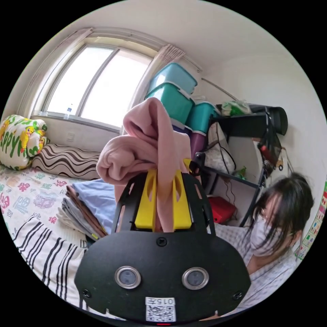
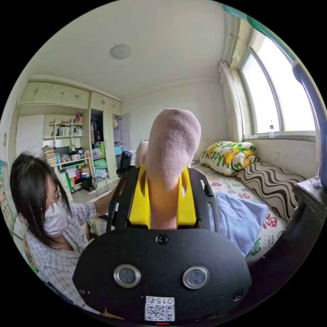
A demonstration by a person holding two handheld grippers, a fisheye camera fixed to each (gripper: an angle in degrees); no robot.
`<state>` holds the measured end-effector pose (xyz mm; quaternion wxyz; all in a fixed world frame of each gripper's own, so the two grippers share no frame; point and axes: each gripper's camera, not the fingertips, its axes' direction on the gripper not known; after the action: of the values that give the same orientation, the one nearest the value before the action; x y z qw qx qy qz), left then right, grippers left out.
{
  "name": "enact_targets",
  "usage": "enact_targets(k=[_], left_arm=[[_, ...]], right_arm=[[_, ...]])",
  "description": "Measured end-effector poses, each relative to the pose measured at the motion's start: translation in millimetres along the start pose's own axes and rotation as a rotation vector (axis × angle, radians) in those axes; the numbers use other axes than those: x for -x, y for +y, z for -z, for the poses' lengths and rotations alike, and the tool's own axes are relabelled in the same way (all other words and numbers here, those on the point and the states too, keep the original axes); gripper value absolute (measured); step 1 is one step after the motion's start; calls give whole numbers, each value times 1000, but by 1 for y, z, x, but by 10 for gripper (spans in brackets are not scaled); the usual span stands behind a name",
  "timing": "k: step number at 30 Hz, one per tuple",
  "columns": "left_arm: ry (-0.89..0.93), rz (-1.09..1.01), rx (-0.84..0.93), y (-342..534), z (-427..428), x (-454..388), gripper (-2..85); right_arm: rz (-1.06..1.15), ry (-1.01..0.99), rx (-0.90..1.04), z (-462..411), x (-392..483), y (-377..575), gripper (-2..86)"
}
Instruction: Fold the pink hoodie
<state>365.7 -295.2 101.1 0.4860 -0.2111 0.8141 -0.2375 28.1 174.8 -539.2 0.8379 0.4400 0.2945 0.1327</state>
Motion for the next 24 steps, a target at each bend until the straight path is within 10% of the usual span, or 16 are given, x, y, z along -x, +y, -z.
enact_targets(k=[5,12,24], left_arm=[[-473,290,115,16,-100,165,71],[-448,310,312,85,-146,236,67],[-662,317,580,104,14,206,106]], right_arm=[[-345,370,202,-108,-172,-14,137],[-528,552,364,-180,-260,46,142],[77,476,221,-201,-41,11,133]])
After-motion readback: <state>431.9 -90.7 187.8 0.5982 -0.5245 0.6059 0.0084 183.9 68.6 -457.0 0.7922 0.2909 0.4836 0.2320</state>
